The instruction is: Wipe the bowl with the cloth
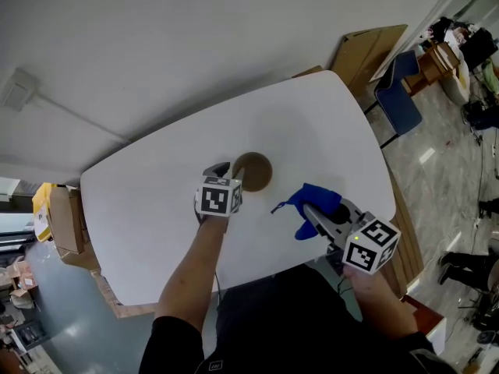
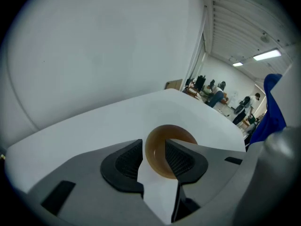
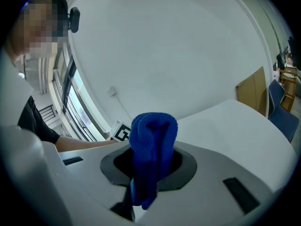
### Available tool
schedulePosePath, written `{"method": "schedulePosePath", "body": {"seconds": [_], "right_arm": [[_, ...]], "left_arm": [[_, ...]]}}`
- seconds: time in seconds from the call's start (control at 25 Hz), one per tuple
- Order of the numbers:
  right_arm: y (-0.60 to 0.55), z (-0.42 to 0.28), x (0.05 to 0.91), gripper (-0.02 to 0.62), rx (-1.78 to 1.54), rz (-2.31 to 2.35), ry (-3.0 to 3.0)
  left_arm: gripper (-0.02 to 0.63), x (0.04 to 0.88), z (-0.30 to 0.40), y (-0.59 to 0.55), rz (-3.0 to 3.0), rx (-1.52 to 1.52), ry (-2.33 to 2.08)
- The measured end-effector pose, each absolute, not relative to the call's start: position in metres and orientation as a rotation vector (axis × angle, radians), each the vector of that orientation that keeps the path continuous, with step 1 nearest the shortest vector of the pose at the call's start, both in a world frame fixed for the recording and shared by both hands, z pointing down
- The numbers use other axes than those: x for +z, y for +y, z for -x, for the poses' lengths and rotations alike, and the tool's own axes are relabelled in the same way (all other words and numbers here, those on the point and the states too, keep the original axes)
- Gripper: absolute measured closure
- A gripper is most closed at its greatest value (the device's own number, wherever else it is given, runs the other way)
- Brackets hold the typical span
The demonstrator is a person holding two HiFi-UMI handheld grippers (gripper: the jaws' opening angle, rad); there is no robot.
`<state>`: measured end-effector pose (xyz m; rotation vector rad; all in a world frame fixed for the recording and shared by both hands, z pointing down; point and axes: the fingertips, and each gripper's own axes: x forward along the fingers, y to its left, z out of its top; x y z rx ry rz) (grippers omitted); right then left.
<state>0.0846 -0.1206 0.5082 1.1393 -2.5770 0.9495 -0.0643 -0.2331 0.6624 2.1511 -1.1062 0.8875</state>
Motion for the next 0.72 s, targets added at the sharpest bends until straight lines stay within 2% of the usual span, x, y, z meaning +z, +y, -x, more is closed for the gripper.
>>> {"method": "schedulePosePath", "body": {"seconds": [0.4, 0.72], "right_arm": [[-0.128, -0.072, 0.461, 0.522, 0.812, -1.119, -2.716], [-0.125, -0.060, 0.431, 0.522, 0.672, -1.055, -2.796]], "left_arm": [[0.440, 0.562, 0.122, -0.198, -2.260, 0.657, -1.255], [0.440, 0.484, 0.141, -0.152, -2.350, 0.457, -1.396]]}}
